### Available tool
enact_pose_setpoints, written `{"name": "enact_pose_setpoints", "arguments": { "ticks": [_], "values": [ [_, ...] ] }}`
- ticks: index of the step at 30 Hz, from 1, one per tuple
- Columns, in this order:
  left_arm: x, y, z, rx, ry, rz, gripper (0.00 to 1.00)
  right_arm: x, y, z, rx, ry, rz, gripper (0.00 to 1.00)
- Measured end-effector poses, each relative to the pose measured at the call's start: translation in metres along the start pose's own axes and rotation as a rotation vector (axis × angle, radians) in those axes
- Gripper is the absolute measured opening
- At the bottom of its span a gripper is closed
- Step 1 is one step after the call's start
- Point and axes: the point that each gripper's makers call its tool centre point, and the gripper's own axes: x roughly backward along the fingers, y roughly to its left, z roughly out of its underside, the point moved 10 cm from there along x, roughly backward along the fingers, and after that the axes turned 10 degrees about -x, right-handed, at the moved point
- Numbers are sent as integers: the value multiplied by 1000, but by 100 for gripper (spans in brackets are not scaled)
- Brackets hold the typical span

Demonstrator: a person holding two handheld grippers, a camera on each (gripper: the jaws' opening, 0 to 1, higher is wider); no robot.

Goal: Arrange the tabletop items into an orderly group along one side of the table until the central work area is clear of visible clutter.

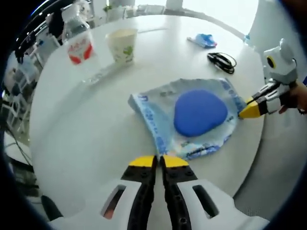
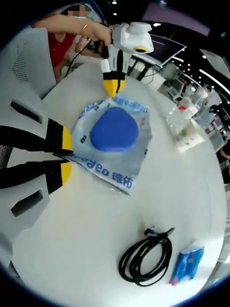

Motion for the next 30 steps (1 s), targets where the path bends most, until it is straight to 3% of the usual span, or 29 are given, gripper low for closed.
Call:
{"name": "enact_pose_setpoints", "arguments": {
  "ticks": [5,9,19,30],
  "values": [
    [2,-3,-2,-41,7,-19,0,2,2,-2,12,-10,-10,2],
    [3,-5,-3,-43,-21,-50,0,5,1,-6,23,-21,-15,1],
    [6,-17,-5,-35,-21,-45,0,19,-7,-20,16,-73,0,1],
    [22,-27,-28,-66,-31,-37,0,39,-16,-31,2,-131,30,1]
  ]
}}
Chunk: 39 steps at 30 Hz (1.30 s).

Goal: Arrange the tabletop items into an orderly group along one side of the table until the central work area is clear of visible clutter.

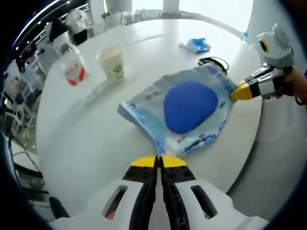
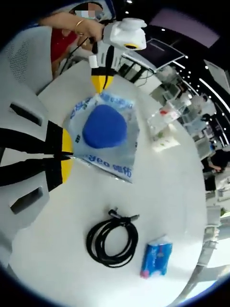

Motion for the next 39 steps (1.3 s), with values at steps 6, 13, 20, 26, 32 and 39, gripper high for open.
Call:
{"name": "enact_pose_setpoints", "arguments": {
  "ticks": [6,13,20,26,32,39],
  "values": [
    [3,-7,-16,-34,-22,34,0,12,-12,-12,-2,-39,16,1],
    [2,-10,-39,-47,-54,35,0,22,-25,-31,-2,-72,34,1],
    [-6,-10,-64,-53,-69,34,0,28,-39,-54,10,-107,62,1],
    [-16,-6,-81,-33,-98,52,0,28,-53,-71,9,-124,81,1],
    [-27,2,-96,5,-119,58,0,23,-65,-87,6,-134,91,1],
    [-46,6,-114,-22,-108,-11,0,8,-77,-110,15,-178,94,1]
  ]
}}
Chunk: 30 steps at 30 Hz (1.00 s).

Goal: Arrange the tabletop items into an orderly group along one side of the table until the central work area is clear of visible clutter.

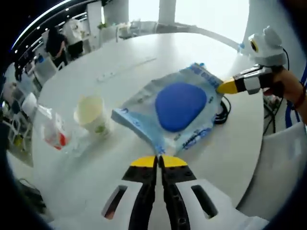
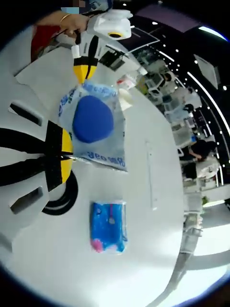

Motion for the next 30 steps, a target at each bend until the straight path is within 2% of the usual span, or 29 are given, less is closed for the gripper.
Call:
{"name": "enact_pose_setpoints", "arguments": {
  "ticks": [7,10,15,17,24,30],
  "values": [
    [-17,6,-9,25,-18,-18,0,-16,-15,-10,-3,-5,24,1],
    [-25,10,-16,-6,-37,-57,0,-24,-19,-14,6,-21,32,1],
    [-38,19,-20,14,-28,-93,0,-41,-22,-24,19,-53,29,1],
    [-42,21,-20,23,-30,-90,0,-47,-25,-25,13,-48,37,1],
    [-58,24,-26,-13,-39,-145,0,-61,-31,-24,-11,-44,56,1],
    [-70,31,-25,21,-48,-178,0,-73,-35,-25,-59,-56,64,1]
  ]
}}
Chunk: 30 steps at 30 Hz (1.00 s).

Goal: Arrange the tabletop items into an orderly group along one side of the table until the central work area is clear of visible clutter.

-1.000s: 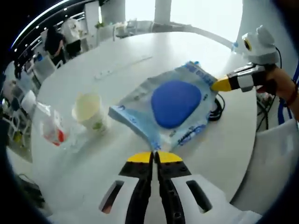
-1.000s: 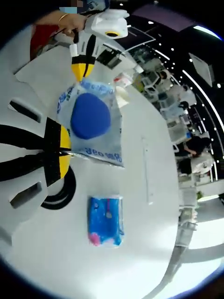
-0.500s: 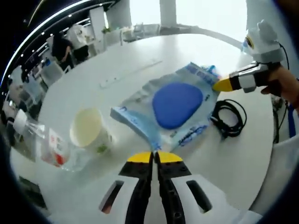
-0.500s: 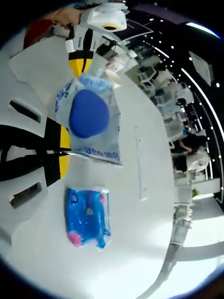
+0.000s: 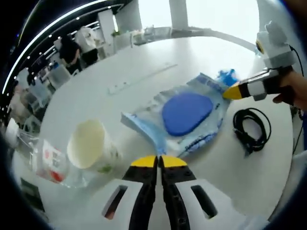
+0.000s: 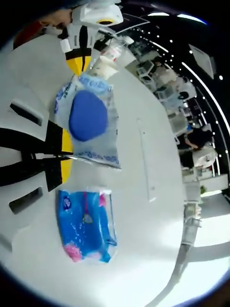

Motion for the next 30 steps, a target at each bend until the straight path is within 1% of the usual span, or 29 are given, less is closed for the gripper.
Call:
{"name": "enact_pose_setpoints", "arguments": {
  "ticks": [1,3,5,7,10,13,16,18,21,23,24,26,27,28,30],
  "values": [
    [-3,2,0,15,-11,-23,0,-3,1,0,-1,-5,-3,1],
    [-8,2,0,13,-13,-26,0,-8,1,-1,8,-11,6,1],
    [-11,2,2,39,-28,-43,0,-10,0,-1,5,-12,10,1],
    [-12,2,3,49,-38,-47,0,-13,-1,-1,-1,-14,13,1],
    [-16,1,6,49,-32,-35,0,-15,-2,-1,1,-18,17,1],
    [-18,1,10,76,-28,-31,0,-17,-3,0,9,-11,19,1],
    [-19,-1,10,97,-22,-34,0,-24,-6,2,31,11,28,2],
    [-20,-1,11,90,-19,-39,0,-25,-6,2,37,10,26,2],
    [-21,0,13,120,-17,-44,0,-24,-5,2,37,5,24,2],
    [-22,-1,14,125,-17,-45,1,-24,-5,2,39,5,24,2],
    [-22,-1,15,122,-20,-48,1,-25,-6,2,42,8,27,2],
    [-22,0,16,140,-53,-64,1,-27,-6,4,51,18,35,2],
    [-23,0,18,150,-49,-58,1,-28,-6,4,59,24,38,3],
    [-24,0,19,168,-55,-57,1,-29,-6,4,86,22,40,3],
    [-23,1,19,173,-61,-58,2,-29,-5,2,141,14,40,3]
  ]
}}
